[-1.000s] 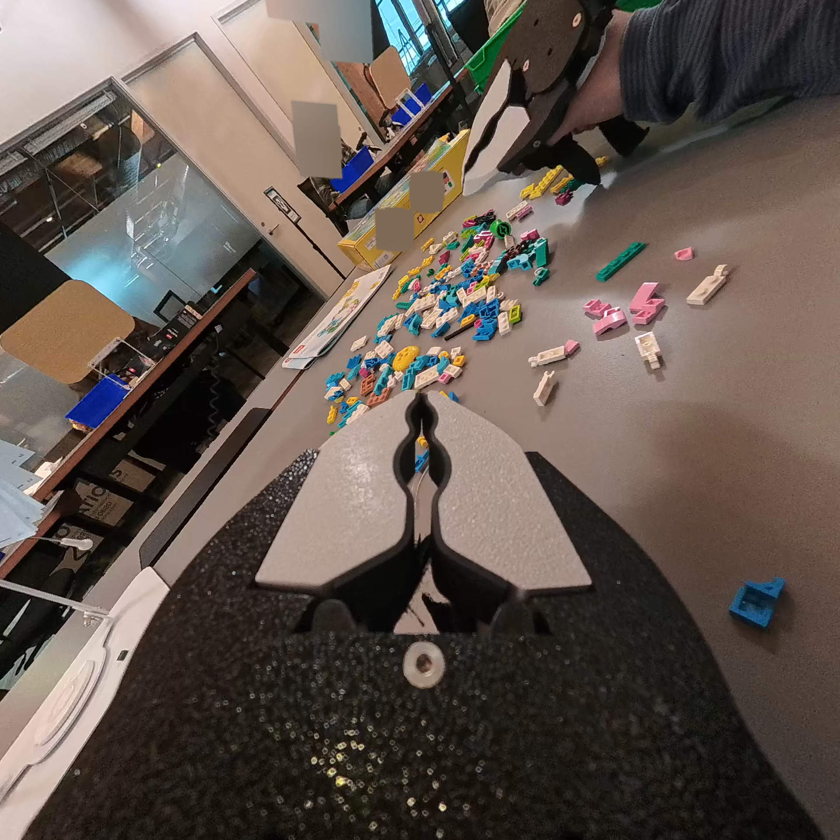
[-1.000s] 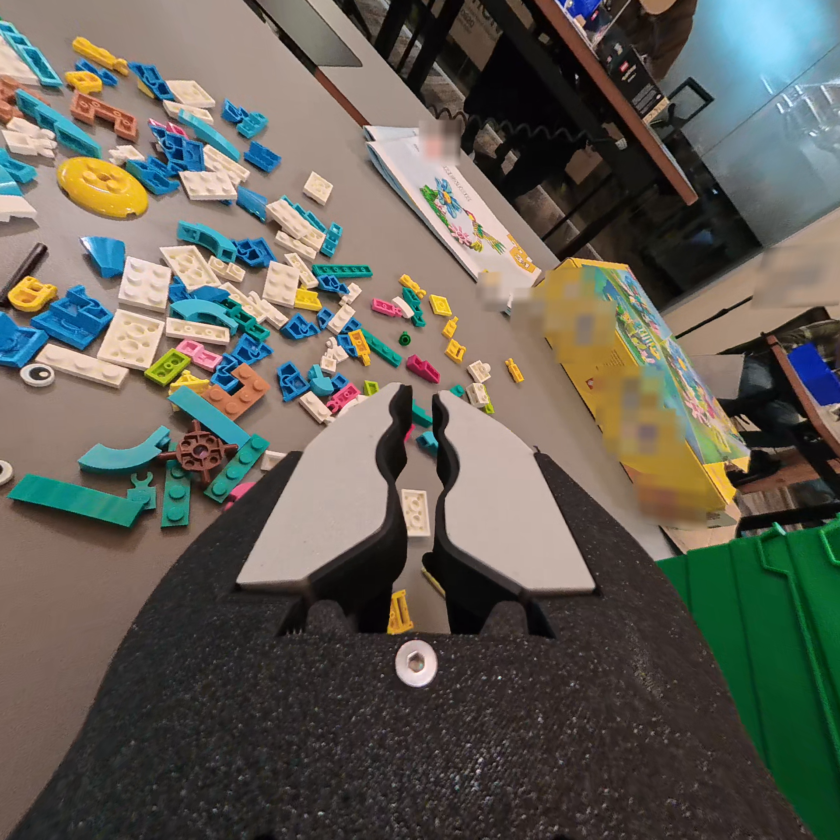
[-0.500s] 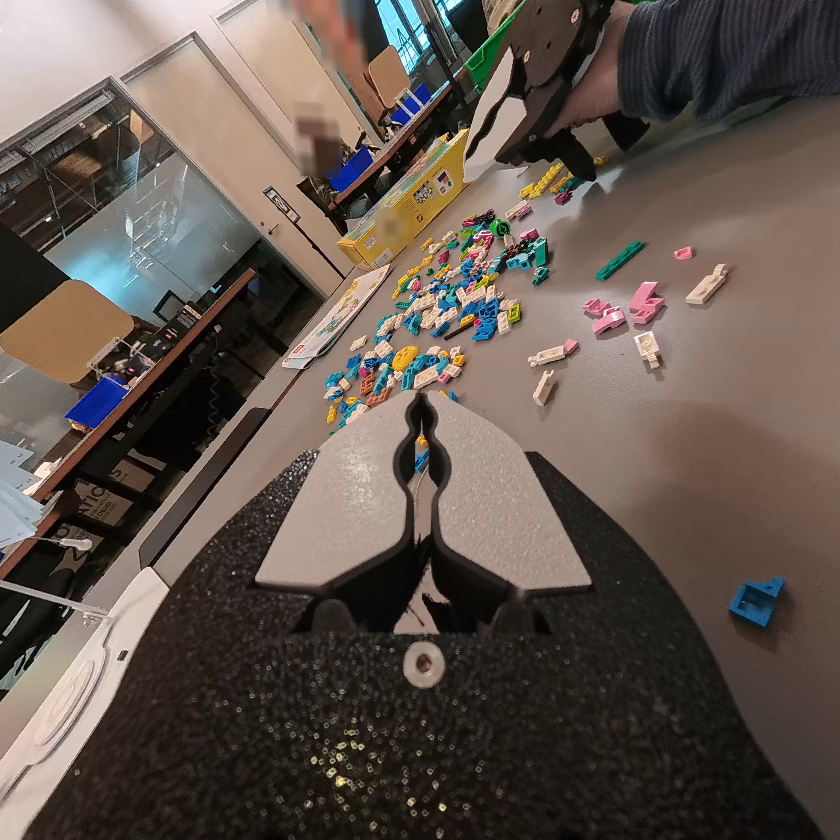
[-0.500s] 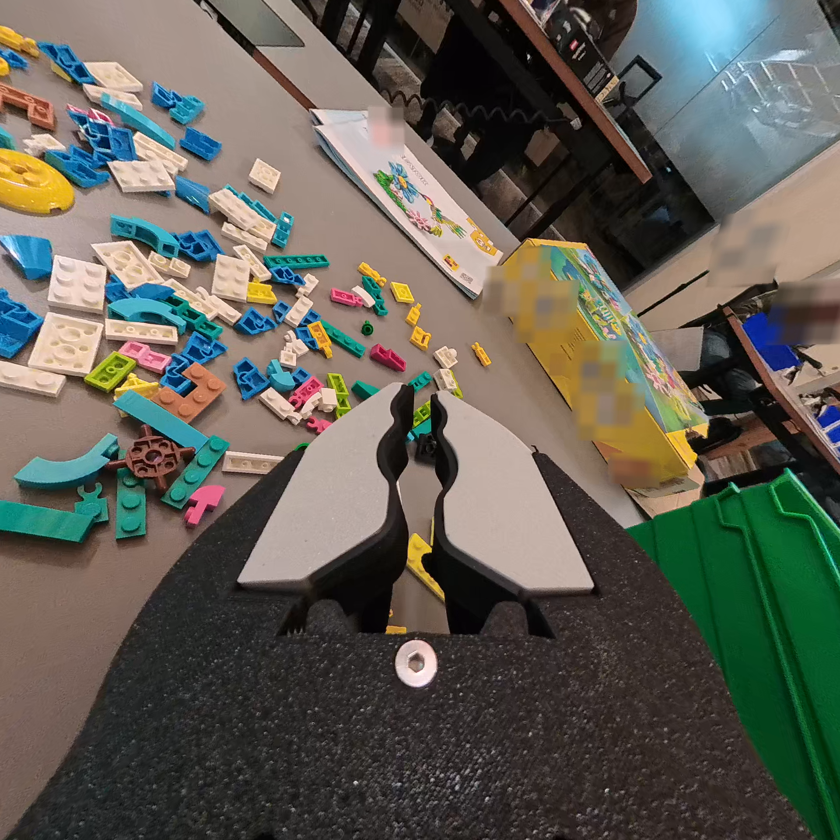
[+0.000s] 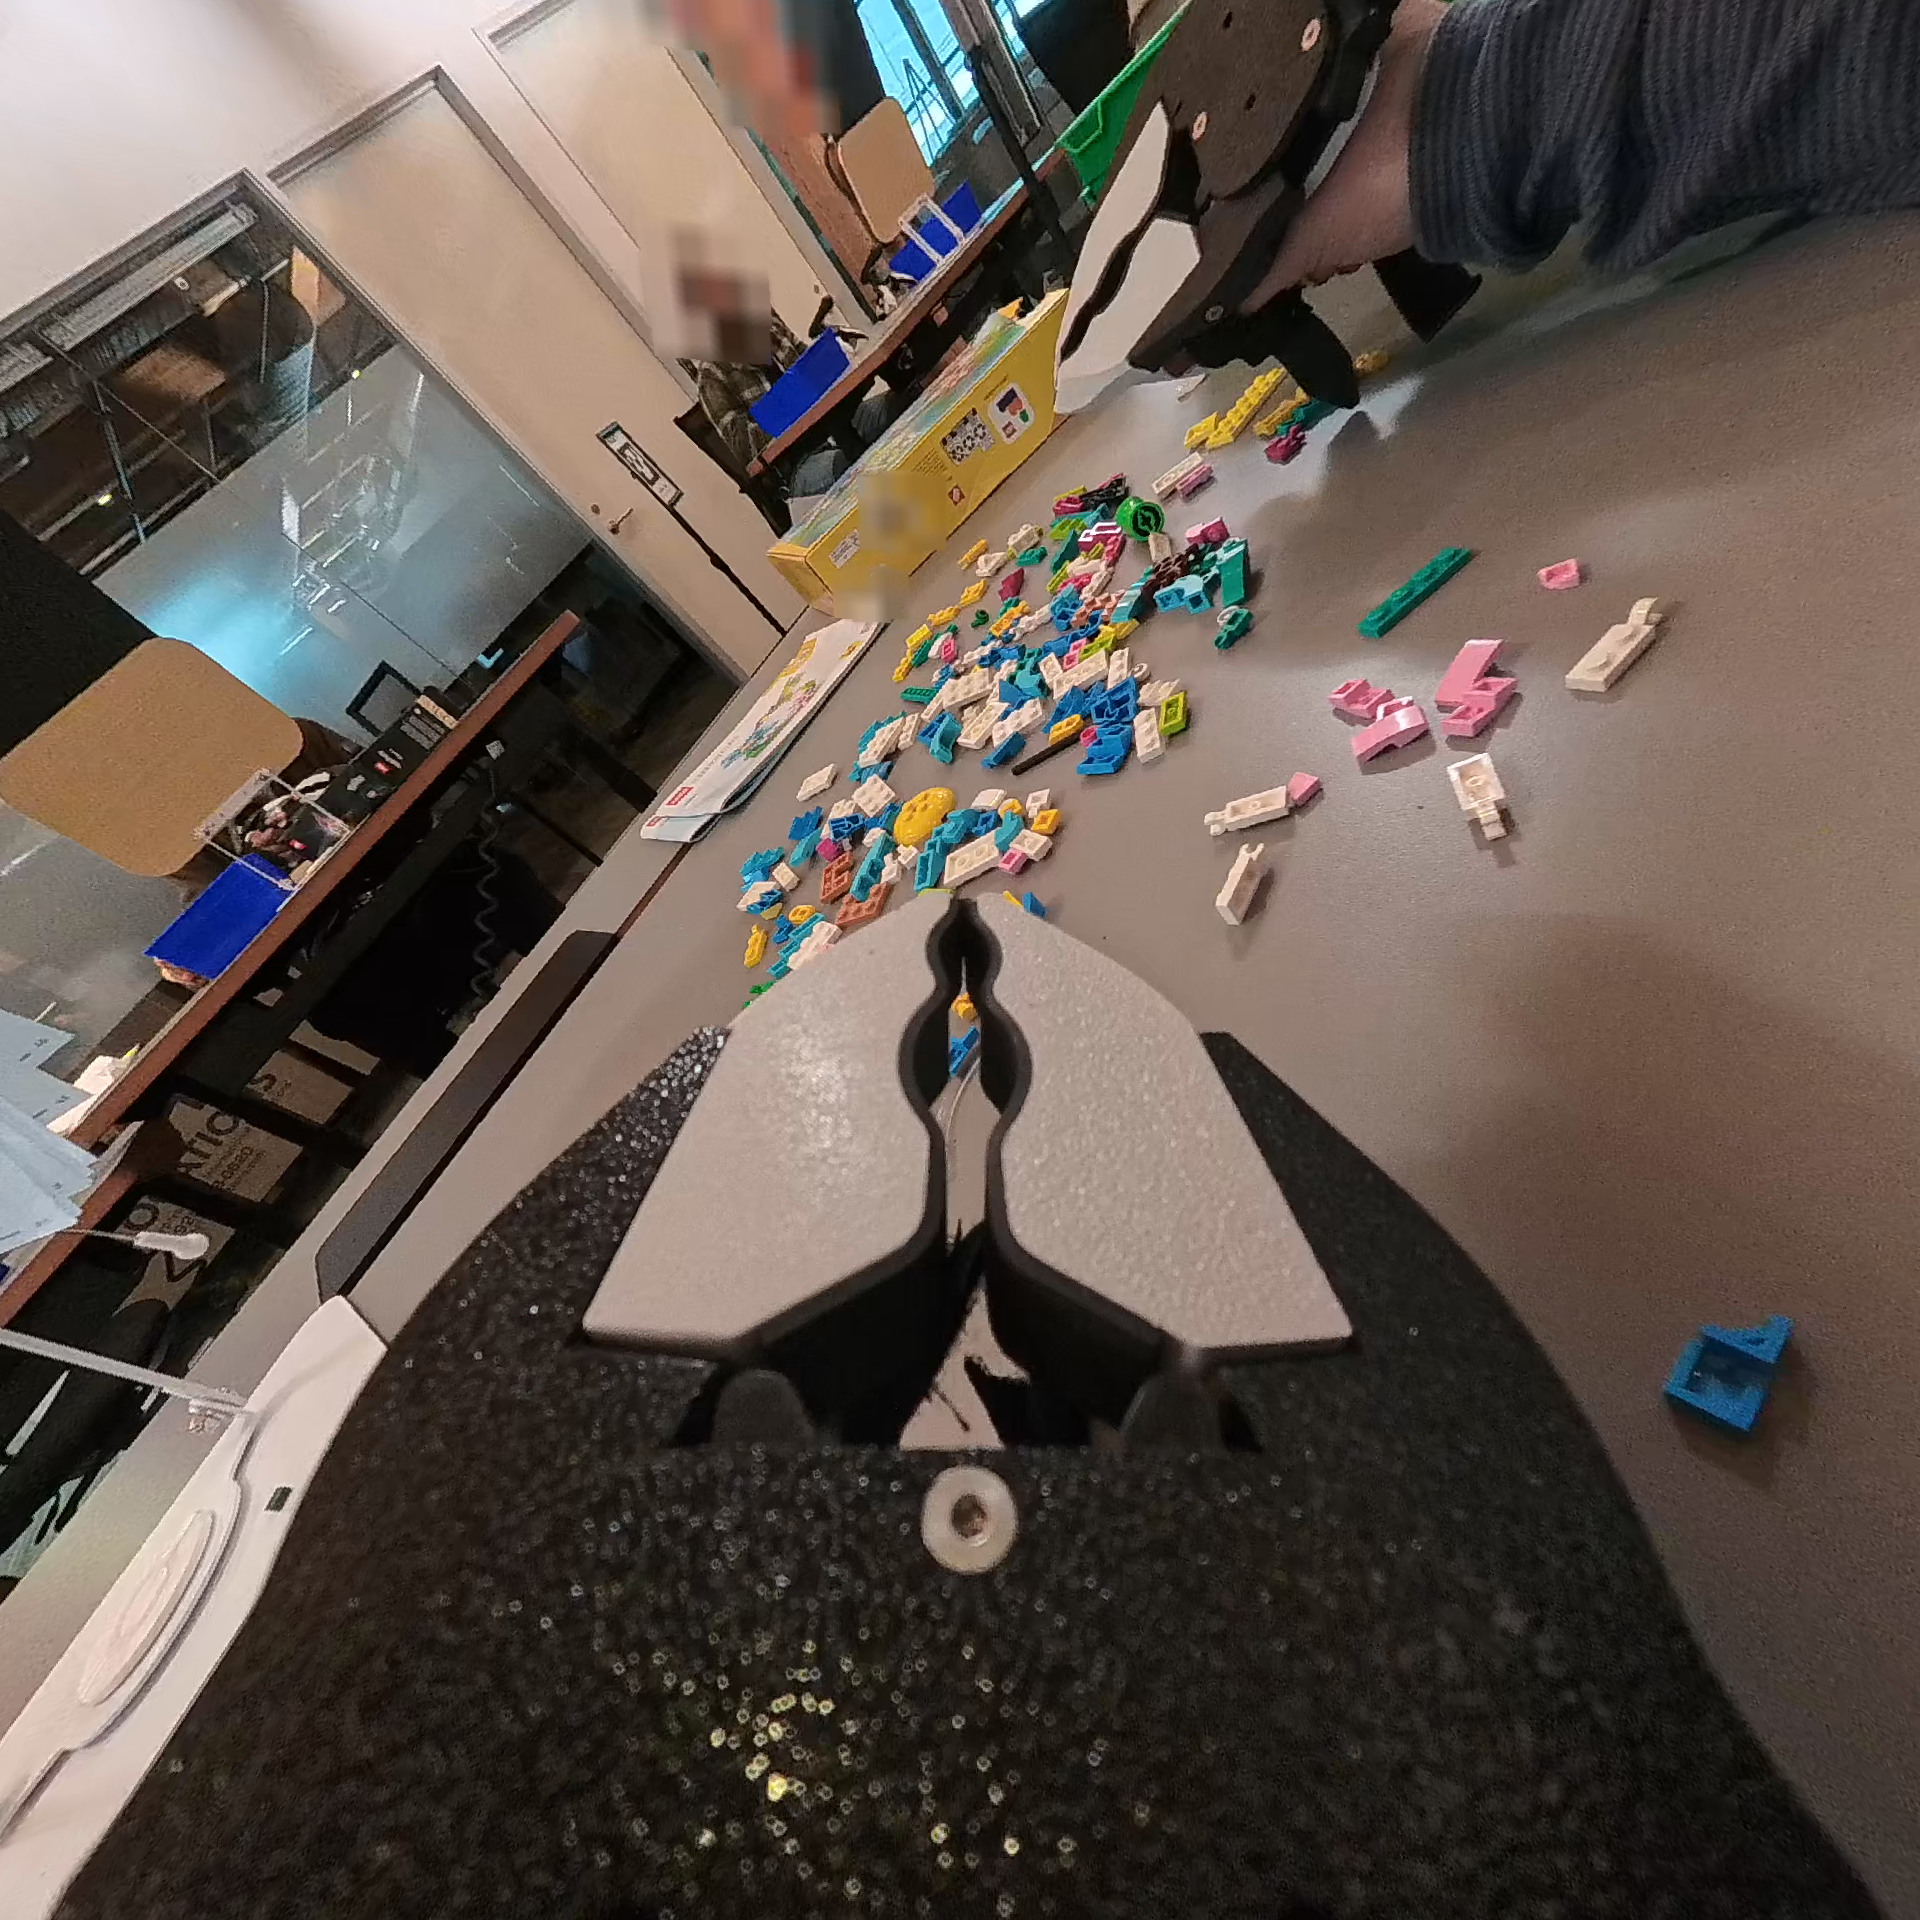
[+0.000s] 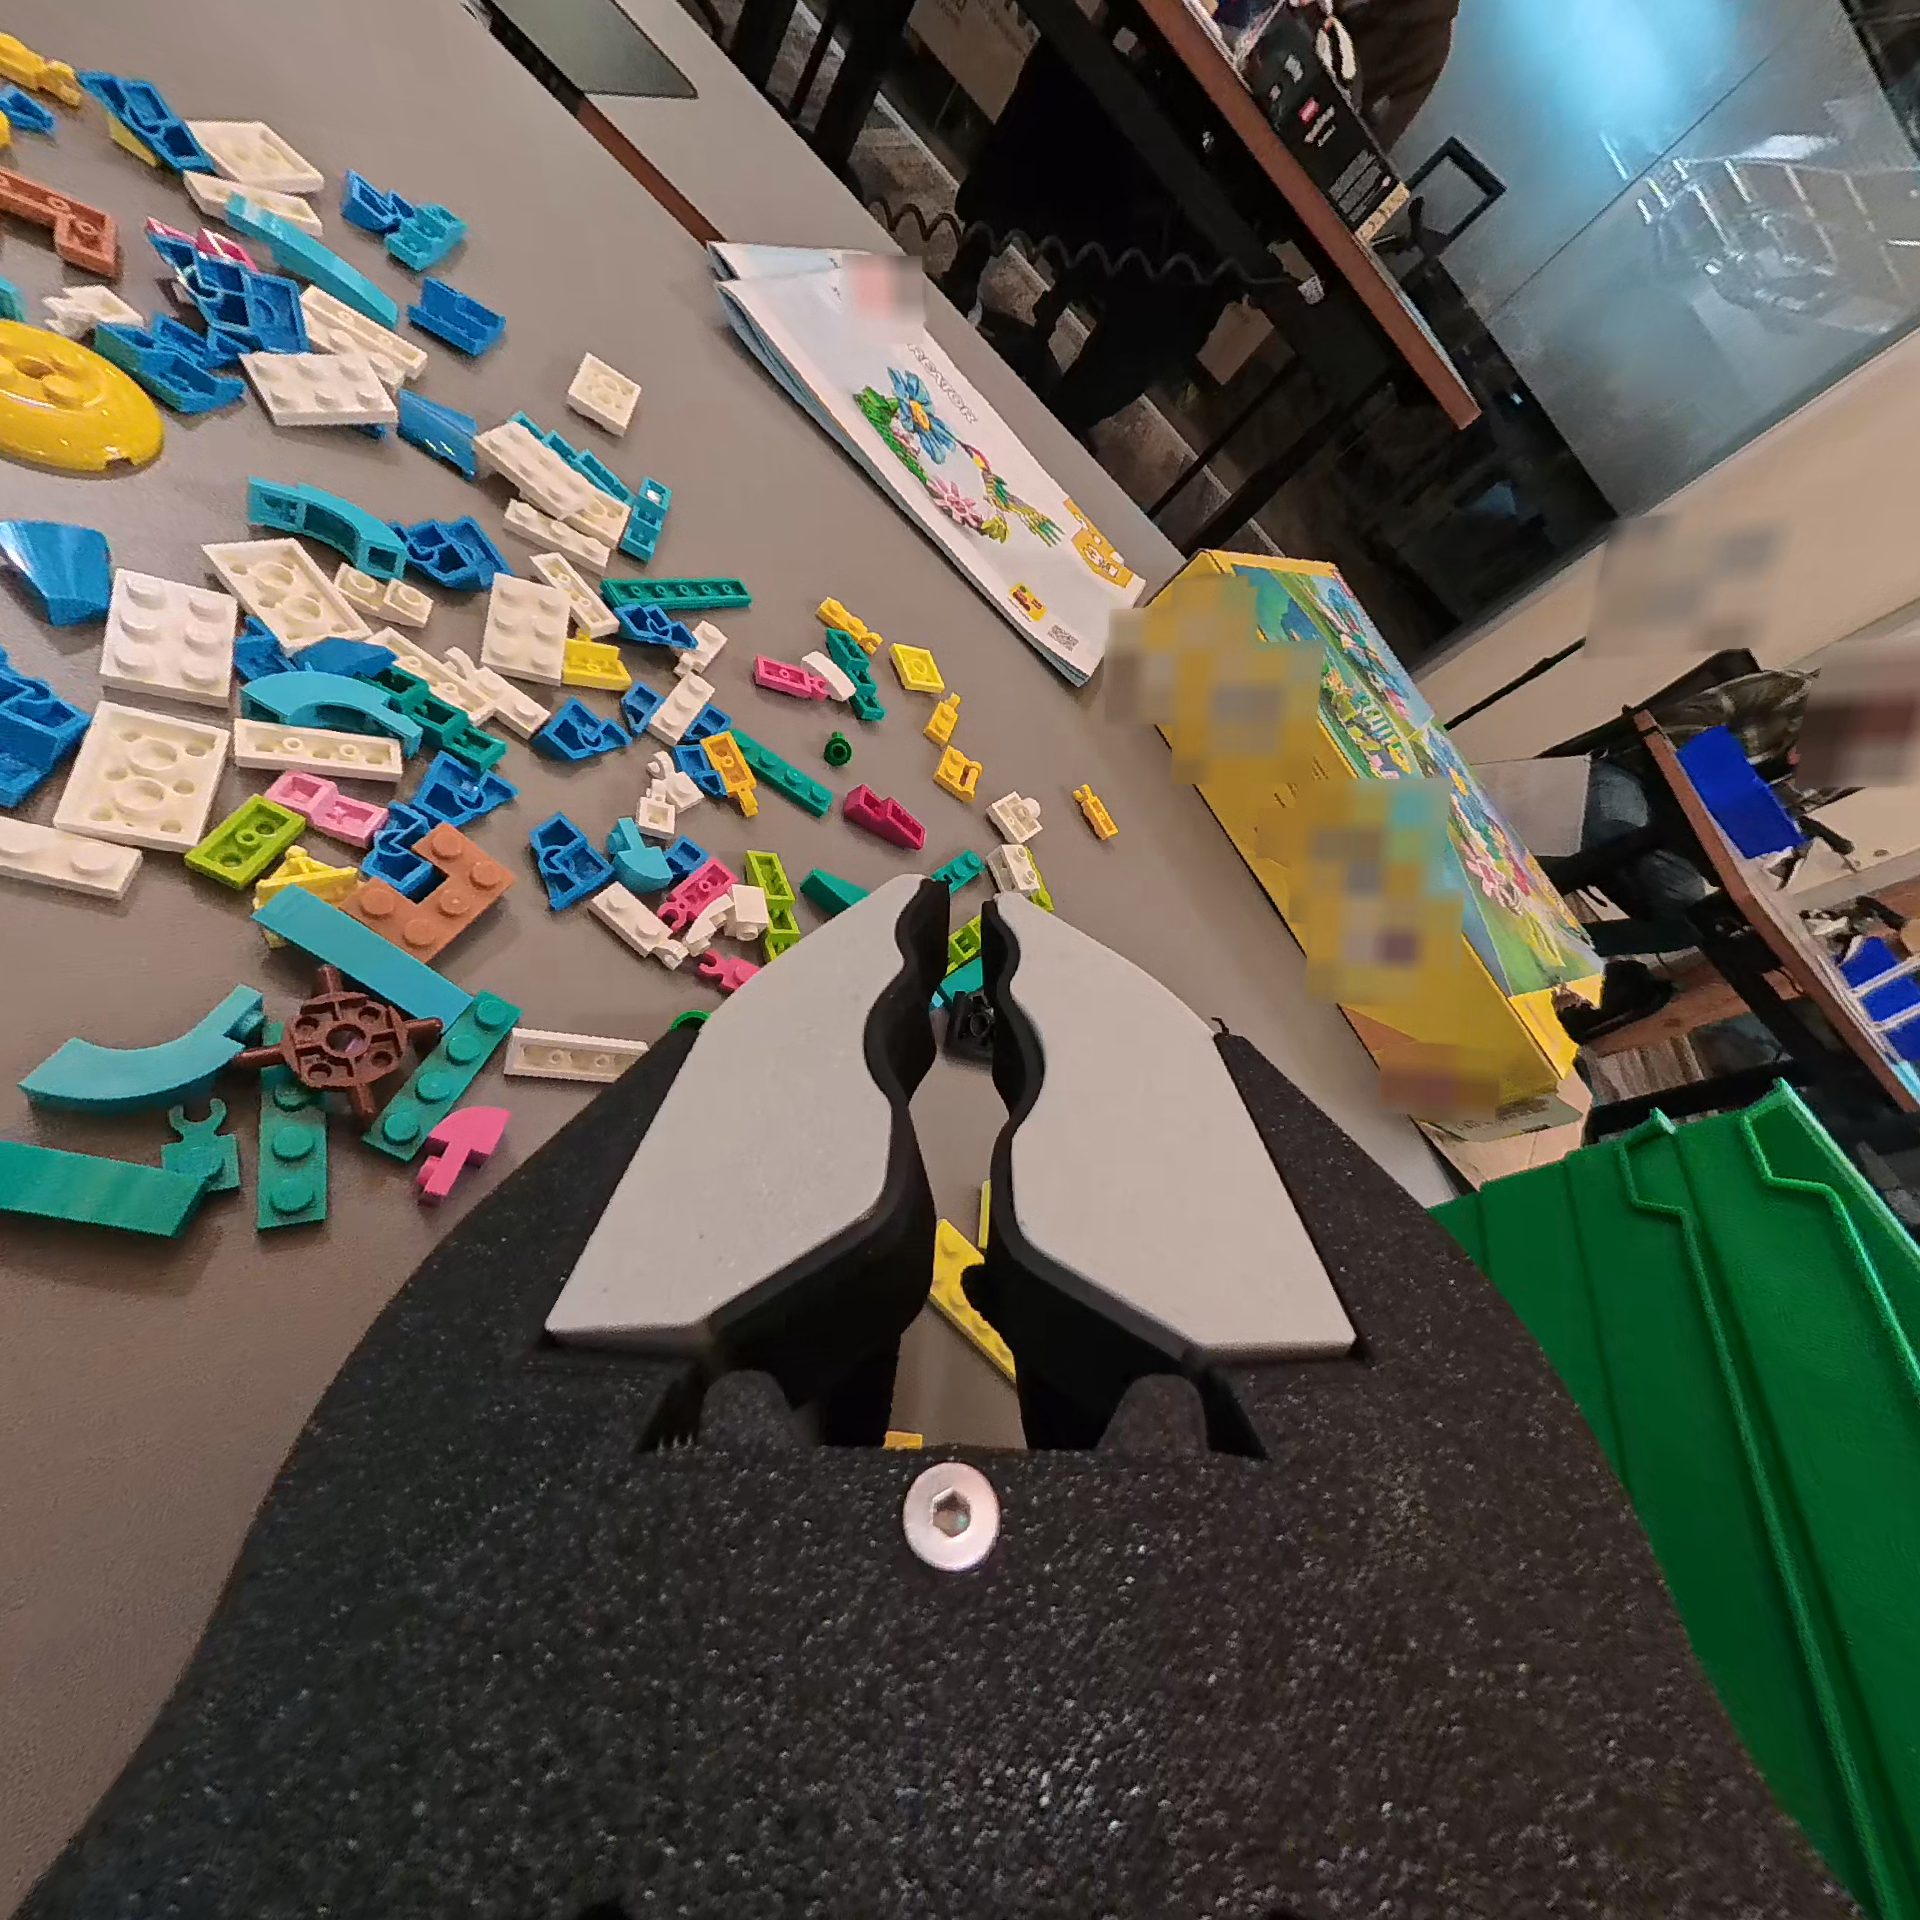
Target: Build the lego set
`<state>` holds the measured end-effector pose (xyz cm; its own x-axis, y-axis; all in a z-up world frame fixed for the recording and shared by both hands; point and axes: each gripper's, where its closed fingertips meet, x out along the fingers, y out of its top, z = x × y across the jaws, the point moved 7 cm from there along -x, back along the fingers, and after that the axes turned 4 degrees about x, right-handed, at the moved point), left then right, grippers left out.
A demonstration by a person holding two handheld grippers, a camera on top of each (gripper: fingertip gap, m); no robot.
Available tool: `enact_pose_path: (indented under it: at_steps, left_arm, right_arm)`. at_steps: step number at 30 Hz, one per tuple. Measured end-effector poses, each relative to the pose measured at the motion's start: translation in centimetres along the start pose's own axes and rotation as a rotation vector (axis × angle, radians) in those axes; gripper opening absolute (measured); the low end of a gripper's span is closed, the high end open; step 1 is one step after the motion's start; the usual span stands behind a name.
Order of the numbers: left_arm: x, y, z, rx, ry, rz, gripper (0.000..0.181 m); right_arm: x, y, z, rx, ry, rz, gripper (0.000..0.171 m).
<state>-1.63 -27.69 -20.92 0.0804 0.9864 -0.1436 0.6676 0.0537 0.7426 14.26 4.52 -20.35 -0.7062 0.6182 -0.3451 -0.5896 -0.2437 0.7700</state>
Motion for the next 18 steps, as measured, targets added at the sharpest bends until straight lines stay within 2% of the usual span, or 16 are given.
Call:
enact_pose_path:
  at_steps: [18]
  left_arm:
    - [-0.04,0.01,-0.03,0.001,0.000,0.000,0.000]
  right_arm:
    - [-0.05,0.15,-0.12,-0.015,-0.002,0.010,0.005]
